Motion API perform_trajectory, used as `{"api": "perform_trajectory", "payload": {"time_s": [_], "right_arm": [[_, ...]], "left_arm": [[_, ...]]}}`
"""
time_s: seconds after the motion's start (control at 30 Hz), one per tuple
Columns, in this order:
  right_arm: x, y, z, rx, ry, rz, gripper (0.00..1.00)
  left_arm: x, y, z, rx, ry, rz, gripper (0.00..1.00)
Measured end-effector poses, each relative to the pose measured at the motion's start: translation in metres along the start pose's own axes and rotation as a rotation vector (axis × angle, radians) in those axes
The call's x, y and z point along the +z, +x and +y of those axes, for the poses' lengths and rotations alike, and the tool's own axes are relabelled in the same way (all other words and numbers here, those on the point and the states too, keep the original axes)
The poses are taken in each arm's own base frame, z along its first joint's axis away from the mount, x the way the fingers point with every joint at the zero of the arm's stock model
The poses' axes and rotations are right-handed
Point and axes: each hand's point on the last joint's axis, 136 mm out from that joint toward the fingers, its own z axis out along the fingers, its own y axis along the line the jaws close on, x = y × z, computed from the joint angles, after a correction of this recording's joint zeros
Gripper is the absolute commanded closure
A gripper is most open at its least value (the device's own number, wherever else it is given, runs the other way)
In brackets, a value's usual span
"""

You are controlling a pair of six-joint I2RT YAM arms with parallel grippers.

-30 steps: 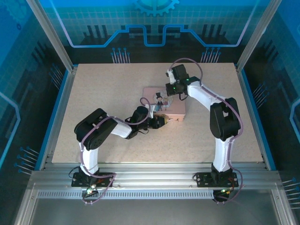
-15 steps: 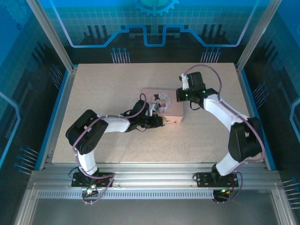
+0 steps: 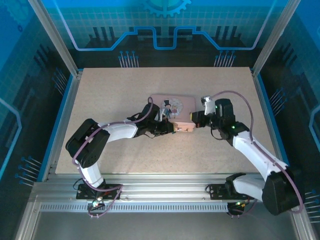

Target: Unlock the padlock with the key

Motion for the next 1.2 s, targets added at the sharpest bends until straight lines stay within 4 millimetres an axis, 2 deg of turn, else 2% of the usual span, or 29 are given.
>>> {"api": "perform_trajectory", "payload": {"time_s": [0.23, 0.5, 0.9, 1.2], "right_arm": [[-0.023, 0.011, 0.023, 0.008, -0.11, -0.051, 1.0], [-0.029, 0.019, 0.036, 0.082, -0.217, 0.001, 1.0], [-0.004, 0.062, 0.022, 0.314, -0.343, 0.259, 1.0], [0.006, 0.076, 0.017, 0.363, -0.364, 0.305, 1.0]], "left_arm": [[-0.003, -0.002, -0.007, -0.037, 0.009, 0.002, 0.93], [-0.007, -0.004, -0.015, -0.066, 0.028, -0.004, 0.93], [-0.01, -0.008, -0.016, -0.099, 0.048, 0.001, 0.93], [-0.012, -0.011, -0.021, -0.1, 0.068, -0.005, 0.92]]}}
